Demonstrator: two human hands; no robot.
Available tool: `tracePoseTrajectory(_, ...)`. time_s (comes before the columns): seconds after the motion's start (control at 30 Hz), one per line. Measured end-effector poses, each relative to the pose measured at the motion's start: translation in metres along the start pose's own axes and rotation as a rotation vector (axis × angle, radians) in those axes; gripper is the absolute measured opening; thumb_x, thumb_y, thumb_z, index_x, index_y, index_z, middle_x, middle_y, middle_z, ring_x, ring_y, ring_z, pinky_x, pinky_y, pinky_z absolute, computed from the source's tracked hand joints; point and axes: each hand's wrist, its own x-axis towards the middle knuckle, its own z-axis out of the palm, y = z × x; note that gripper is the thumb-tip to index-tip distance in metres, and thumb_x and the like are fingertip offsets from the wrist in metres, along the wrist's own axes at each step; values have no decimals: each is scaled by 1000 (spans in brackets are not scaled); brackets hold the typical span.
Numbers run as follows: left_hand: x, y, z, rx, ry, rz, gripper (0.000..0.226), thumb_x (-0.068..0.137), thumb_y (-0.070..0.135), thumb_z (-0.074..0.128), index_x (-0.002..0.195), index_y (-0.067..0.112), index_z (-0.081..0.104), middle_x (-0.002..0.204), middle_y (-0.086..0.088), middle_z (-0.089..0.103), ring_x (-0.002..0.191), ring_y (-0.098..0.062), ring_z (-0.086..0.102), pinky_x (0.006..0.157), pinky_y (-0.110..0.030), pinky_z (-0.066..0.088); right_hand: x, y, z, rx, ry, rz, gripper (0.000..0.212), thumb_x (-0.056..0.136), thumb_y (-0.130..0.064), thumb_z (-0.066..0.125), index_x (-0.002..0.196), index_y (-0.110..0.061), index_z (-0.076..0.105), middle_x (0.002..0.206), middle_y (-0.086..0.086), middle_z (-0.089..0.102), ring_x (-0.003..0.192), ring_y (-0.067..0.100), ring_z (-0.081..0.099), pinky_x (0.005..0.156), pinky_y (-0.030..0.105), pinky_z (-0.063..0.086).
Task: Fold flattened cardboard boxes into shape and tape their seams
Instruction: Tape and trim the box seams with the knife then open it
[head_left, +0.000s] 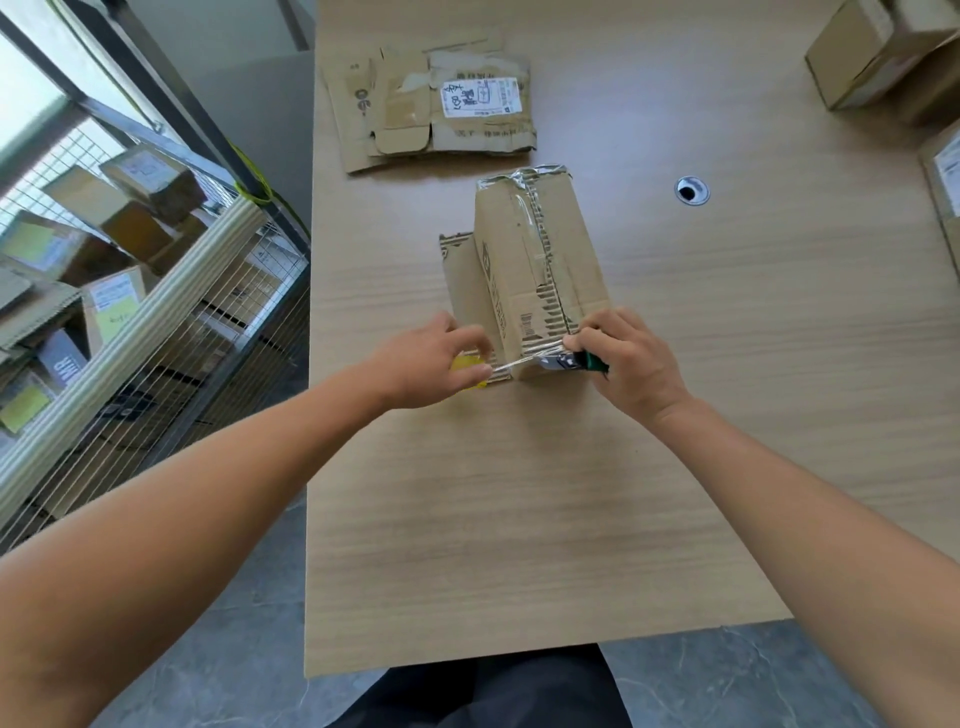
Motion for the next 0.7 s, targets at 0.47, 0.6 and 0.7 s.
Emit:
tracePoseTrajectory(0.47,6,27,-9,-17,80,113,15,96,40,60,93,31,48,165,19,16,70,-9,51,80,-33,46,20,-13,-34,290,-46,506,20,91,-26,74,107,-15,68,102,2,67,92,18,59,80,30,45)
tracePoseTrajectory(0.6,9,28,-2,-23,60,124,15,98,40,56,96,28,49,164,19,18,77,-14,58,80,-37,51,28,-62,-33,921,-28,1078,27,82,-37,57,97,-20,43,81,4,52,58,14,51,59,34,43)
tracePoseTrajectory(0.7,9,26,4,-49,76,122,15,98,40,56,95,29,47,164,21,20,79,-10,53,76,-33,47,32,-89,-21,743,-82,986,20,97,-33,54,100,-14,47,88,8,57,74,19,56,68,27,44)
